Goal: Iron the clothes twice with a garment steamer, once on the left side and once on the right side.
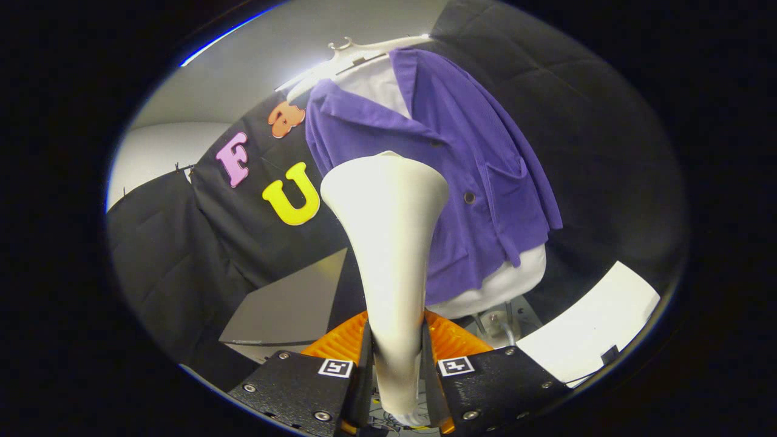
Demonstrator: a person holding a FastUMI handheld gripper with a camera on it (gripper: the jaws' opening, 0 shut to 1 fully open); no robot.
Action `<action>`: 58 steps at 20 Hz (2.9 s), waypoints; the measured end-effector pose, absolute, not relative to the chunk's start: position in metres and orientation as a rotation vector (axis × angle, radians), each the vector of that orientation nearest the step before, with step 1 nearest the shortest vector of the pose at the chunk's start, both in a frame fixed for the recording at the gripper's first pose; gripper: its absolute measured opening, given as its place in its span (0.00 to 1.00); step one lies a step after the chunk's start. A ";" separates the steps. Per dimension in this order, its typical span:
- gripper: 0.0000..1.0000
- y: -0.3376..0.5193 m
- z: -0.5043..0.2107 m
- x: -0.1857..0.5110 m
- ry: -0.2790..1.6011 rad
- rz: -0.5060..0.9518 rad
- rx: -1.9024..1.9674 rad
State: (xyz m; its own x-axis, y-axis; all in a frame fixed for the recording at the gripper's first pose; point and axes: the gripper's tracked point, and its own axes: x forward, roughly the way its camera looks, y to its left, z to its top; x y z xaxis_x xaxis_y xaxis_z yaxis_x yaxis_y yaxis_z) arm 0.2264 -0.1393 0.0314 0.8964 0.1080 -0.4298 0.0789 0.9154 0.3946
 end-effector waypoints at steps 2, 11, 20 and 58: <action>0.37 -0.141 0.065 0.233 0.391 0.025 0.388; 0.36 -0.162 0.192 0.265 0.108 0.042 0.355; 0.36 -0.191 0.237 0.323 -0.039 0.000 0.374; 0.37 -0.306 -0.011 0.373 0.354 -0.349 0.473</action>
